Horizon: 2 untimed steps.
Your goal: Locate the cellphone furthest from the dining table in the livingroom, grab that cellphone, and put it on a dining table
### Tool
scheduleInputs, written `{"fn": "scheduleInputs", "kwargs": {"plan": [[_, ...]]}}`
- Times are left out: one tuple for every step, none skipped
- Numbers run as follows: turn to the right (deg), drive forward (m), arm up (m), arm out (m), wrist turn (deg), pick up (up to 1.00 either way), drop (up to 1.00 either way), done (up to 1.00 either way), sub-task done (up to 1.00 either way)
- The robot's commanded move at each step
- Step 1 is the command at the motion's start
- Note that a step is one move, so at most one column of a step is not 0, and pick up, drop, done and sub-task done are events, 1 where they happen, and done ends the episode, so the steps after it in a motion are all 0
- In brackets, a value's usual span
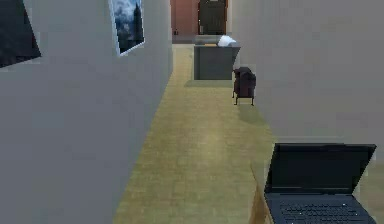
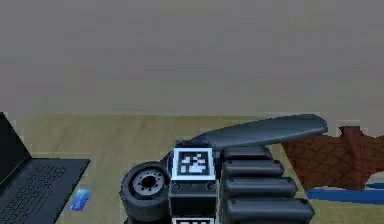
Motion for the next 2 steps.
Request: {"fn": "scheduleInputs", "kwargs": {"plan": [[0.0, 0.20, 0.00, 0.00, 0.0, 0.00, 0.00, 0.00, 0.00], [3.0, 0.00, 0.00, 0.00, 0.0, 0.00, 0.00, 0.00, 0.00]]}}
